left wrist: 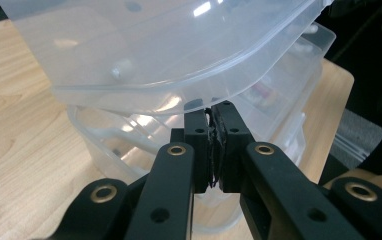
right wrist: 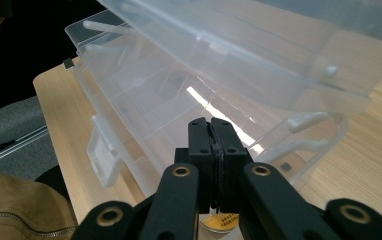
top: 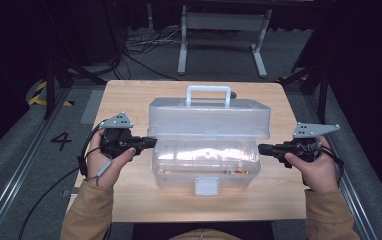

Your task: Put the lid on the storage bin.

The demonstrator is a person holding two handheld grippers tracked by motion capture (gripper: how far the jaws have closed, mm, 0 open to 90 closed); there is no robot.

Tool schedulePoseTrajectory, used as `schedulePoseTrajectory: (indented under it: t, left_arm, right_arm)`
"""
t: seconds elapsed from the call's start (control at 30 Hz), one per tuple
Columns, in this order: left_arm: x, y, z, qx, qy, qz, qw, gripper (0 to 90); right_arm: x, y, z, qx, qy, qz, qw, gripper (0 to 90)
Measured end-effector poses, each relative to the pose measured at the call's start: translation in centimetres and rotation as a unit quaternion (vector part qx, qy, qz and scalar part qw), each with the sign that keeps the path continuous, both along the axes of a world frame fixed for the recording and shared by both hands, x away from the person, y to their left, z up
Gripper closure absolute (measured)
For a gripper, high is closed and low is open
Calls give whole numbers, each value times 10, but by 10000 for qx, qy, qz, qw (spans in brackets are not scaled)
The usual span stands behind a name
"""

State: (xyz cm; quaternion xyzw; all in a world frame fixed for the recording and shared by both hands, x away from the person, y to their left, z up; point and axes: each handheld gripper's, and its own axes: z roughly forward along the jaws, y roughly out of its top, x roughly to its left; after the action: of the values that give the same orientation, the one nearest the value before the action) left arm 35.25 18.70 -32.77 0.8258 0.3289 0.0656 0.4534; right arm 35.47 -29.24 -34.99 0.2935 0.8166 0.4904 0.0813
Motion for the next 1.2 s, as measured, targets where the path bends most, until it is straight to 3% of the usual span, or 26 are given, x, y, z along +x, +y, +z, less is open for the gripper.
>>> schedulePoseTrajectory:
  t: [0.6, 1.03, 1.2]
  left_arm:
    - [-8, 3, -2, 552, 290, -72, 9980, 845]
    - [-7, 2, -4, 916, 556, -176, 9941, 853]
    - [-8, 0, -5, 1103, 640, -242, 9915, 853]
  right_arm:
    - [4, -3, -1, -319, 276, -63, 9991, 896]
    - [1, -2, -2, -747, 463, -9, 9961, 898]
    - [1, -2, -3, -924, 559, 58, 9941, 899]
